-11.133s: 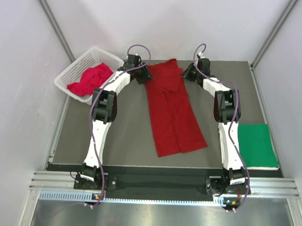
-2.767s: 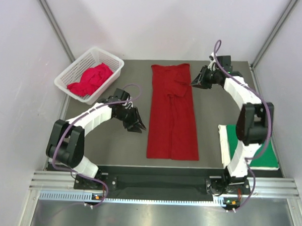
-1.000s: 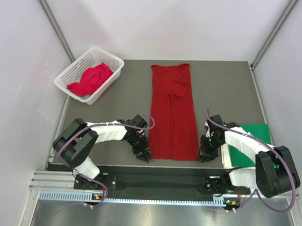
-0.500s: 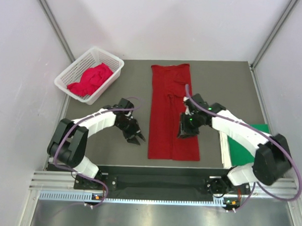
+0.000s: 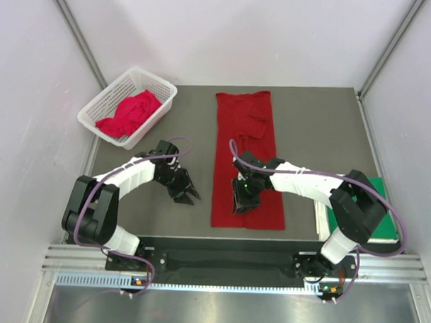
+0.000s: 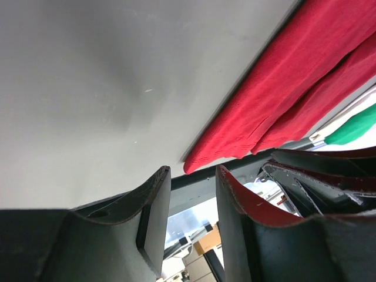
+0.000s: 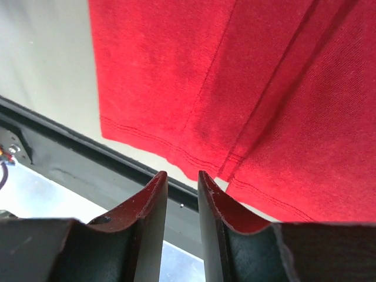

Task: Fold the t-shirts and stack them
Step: Fold the tshirt

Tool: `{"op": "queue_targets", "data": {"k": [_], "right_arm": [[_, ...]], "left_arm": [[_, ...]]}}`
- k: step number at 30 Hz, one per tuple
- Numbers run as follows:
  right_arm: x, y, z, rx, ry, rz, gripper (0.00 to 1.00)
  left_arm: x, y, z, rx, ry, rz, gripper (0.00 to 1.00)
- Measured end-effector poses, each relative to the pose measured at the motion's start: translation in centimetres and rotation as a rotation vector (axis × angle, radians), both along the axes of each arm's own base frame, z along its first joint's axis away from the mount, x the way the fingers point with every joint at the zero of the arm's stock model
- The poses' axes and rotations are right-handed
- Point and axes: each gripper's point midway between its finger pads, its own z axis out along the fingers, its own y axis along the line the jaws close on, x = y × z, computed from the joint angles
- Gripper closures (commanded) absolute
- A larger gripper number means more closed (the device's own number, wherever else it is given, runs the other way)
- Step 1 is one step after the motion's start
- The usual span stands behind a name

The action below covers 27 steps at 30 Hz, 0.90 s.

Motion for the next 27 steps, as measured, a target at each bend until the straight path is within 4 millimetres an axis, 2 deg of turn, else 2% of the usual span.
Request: {"op": "queue_targets", "data": {"k": [10, 21, 24, 27], "right_arm": [[-1.8, -2.0, -2.4, -0.086, 0.043, -0.018, 0.73], [-2.4, -1.4, -3.0, -0.078, 0.047, -0.010, 0.74], [-2.4, -1.4, -3.2, -0.080, 0.051, -0.013, 0.77], [-2.4, -1.4, -3.5, -0.086, 0.055, -0.012, 0.93]], "left_arm": [[-0.7, 0.2, -0.5, 0.005, 0.018, -0.004, 0.59], [-0.7, 0.3, -0.6, 0.007, 0.010, -0.020, 0.60], [-0.7, 0.3, -0.6, 0.008, 0.008, -0.023, 0.60], [-0.7, 0.3, -0.6, 0.008, 0.008, -0.023, 0.60]]}}
